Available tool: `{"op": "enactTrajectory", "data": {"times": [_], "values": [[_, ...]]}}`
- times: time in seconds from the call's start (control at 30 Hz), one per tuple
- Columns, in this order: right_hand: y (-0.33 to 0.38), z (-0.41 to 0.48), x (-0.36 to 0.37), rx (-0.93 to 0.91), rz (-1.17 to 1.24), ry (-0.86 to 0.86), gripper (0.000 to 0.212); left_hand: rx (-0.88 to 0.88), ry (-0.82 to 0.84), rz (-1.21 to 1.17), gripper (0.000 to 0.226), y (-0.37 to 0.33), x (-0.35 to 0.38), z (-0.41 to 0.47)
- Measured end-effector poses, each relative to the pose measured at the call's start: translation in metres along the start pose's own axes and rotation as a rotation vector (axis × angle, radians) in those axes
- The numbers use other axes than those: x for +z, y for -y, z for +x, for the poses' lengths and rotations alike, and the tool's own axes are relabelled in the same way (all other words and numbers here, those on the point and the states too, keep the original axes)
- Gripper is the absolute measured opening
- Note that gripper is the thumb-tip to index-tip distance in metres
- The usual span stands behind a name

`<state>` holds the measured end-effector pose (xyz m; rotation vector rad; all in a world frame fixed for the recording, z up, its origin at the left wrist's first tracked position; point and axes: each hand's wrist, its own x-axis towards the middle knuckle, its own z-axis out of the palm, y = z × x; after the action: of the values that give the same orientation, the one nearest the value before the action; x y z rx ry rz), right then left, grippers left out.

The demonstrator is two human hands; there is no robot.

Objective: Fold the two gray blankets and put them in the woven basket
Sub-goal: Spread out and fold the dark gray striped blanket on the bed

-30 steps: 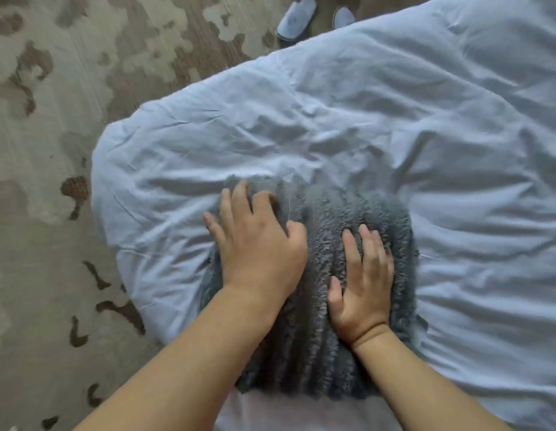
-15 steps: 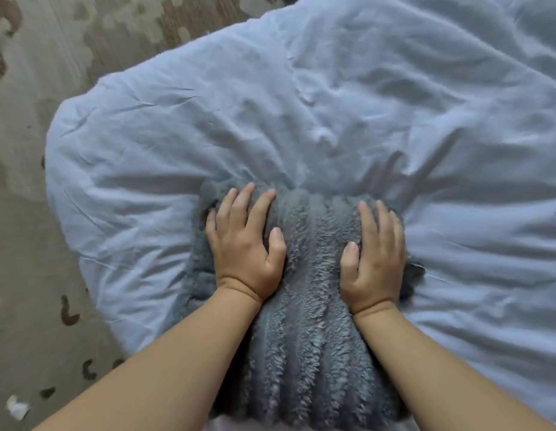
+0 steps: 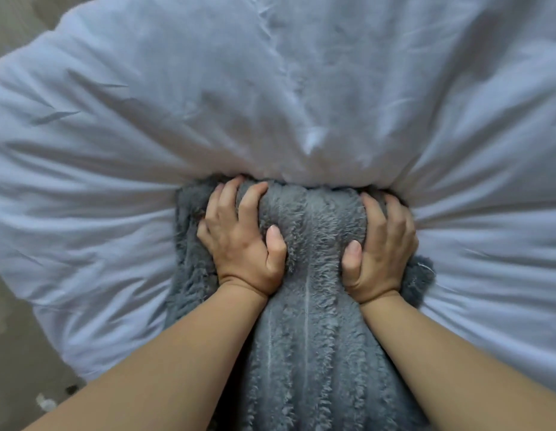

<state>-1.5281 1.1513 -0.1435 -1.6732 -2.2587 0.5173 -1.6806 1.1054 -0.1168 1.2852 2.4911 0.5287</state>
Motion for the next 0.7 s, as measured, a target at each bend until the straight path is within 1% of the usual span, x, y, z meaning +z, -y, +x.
{"op": "enactTrajectory", "data": {"times": [0.1,0.17,0.23,0.3,0.37,0.43,0.47,0.5,0.57,0.63,0.7], "values": [[0.007,0.003,-0.015,0.011,0.018,0.038,0.066,-0.017,-0.009,-0.021,0.062,-0.004,-0.016,0.0],[0.014,0.002,-0.033,0.028,0.041,0.075,0.065,-0.052,0.018,-0.021,0.065,-0.009,-0.034,-0.003],[0.022,0.001,-0.051,0.038,0.061,0.124,0.066,-0.099,0.091,-0.014,0.067,-0.016,-0.056,-0.003],[0.03,0.001,-0.07,0.048,0.066,0.204,0.071,-0.121,0.185,-0.022,0.064,-0.023,-0.079,-0.003],[0.037,0.003,-0.089,0.074,0.085,0.307,0.071,-0.099,0.292,-0.046,0.066,-0.03,-0.104,-0.005],[0.041,0.004,-0.108,0.124,0.118,0.371,0.062,-0.031,0.346,-0.113,0.065,-0.033,-0.129,-0.012],[0.043,0.004,-0.118,0.167,0.154,0.371,0.059,0.002,0.337,-0.148,0.065,-0.031,-0.141,-0.017],[0.044,0.0,-0.129,0.215,0.197,0.326,0.06,0.02,0.316,-0.157,0.071,-0.028,-0.151,-0.023],[0.041,-0.013,-0.146,0.356,0.282,0.192,0.069,-0.03,0.283,-0.105,0.089,-0.014,-0.167,-0.036],[0.035,-0.035,-0.156,0.584,0.348,0.149,0.083,-0.211,0.297,-0.114,0.108,0.002,-0.176,-0.048],[0.029,-0.058,-0.158,0.868,0.484,0.19,0.094,-0.481,0.35,-0.265,0.123,0.017,-0.179,-0.057]]}}
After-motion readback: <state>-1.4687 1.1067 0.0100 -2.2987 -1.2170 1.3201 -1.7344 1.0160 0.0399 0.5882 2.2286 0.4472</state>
